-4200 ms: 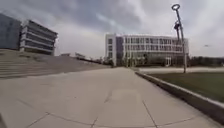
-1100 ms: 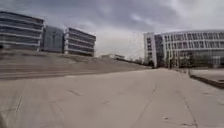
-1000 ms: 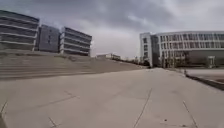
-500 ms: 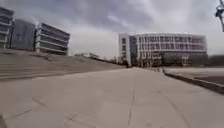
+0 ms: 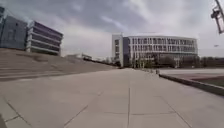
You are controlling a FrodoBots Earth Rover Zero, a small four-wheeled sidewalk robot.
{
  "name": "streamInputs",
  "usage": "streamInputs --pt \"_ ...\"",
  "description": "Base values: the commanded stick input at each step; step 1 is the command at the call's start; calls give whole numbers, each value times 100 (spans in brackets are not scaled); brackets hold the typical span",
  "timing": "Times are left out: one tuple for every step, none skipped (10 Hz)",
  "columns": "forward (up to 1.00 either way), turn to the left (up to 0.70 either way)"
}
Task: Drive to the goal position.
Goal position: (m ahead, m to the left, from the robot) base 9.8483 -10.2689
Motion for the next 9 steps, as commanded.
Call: streamInputs --pt "70 0" --pt "70 0" --pt "70 0" --pt "70 0" --pt "70 0" --pt "70 0" --pt "70 -17" --pt "70 -35" --pt "70 -35"
